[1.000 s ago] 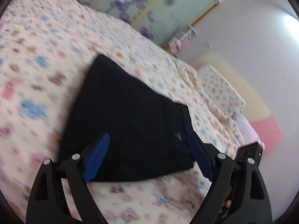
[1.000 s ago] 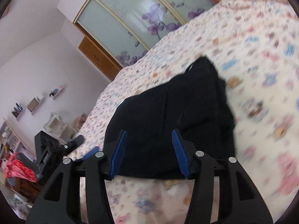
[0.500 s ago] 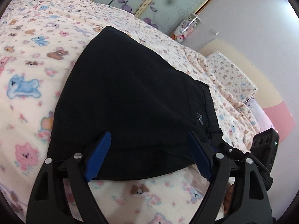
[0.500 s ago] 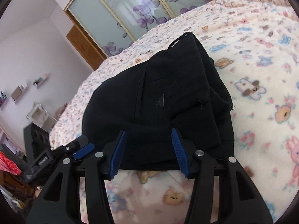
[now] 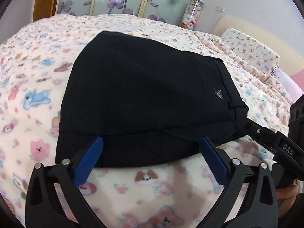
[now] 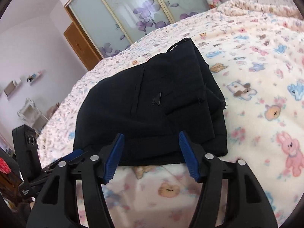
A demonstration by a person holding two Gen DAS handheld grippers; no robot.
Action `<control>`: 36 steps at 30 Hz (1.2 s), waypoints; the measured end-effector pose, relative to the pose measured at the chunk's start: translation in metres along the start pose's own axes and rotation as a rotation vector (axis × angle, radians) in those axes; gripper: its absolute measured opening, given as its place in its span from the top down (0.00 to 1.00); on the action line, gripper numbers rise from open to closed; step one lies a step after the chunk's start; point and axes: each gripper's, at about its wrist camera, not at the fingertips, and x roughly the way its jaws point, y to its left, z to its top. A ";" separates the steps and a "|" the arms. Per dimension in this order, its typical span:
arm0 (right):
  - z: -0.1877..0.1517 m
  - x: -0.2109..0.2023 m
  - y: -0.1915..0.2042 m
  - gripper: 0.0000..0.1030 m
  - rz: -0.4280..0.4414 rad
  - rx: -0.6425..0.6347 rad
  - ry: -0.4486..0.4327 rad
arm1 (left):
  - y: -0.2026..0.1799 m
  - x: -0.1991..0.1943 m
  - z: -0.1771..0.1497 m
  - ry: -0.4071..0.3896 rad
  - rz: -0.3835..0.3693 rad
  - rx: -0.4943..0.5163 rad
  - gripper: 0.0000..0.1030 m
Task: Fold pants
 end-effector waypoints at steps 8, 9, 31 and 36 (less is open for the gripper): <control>-0.004 -0.027 -0.002 0.38 0.042 0.024 -0.032 | -0.003 -0.016 -0.004 -0.052 -0.003 -0.004 0.02; -0.006 -0.036 0.001 0.38 0.034 0.011 -0.046 | -0.005 -0.027 -0.007 -0.081 -0.003 0.000 0.02; -0.084 -0.100 0.065 0.01 -0.349 -0.201 -0.147 | -0.024 -0.100 -0.094 -0.152 0.149 0.014 0.02; -0.087 -0.098 0.063 0.01 -0.341 -0.201 -0.139 | -0.021 -0.104 -0.095 -0.175 0.174 -0.011 0.02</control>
